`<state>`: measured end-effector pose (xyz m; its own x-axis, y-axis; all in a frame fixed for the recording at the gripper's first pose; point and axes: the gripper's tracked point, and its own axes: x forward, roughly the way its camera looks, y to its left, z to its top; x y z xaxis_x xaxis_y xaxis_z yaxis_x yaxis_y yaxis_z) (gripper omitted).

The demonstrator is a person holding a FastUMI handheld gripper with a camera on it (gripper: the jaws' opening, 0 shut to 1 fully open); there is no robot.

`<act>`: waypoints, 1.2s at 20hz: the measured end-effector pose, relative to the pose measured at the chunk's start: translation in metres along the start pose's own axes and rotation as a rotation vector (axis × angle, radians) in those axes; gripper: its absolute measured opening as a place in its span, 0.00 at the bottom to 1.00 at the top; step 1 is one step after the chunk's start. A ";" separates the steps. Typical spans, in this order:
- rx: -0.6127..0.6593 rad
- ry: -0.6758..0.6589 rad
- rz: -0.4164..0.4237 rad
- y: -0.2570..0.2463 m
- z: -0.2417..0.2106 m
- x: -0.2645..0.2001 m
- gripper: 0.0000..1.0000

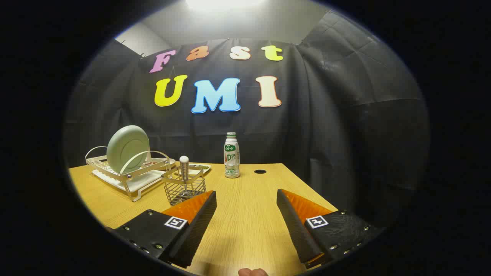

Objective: Take the plate from the dish rack, then take the spoon from the basket and place it into the plate.

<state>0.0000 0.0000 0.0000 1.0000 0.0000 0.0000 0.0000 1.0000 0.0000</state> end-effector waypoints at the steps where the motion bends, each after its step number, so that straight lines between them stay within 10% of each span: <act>1: 0.001 -0.004 -0.008 -0.002 0.001 0.006 0.97; 9: 0.024 -0.025 -0.048 -0.020 0.036 0.077 0.97; 24: 0.017 0.001 -0.086 0.077 0.207 0.036 0.97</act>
<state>0.0362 0.0773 0.2070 0.9963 -0.0856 -0.0015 0.0856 0.9962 0.0172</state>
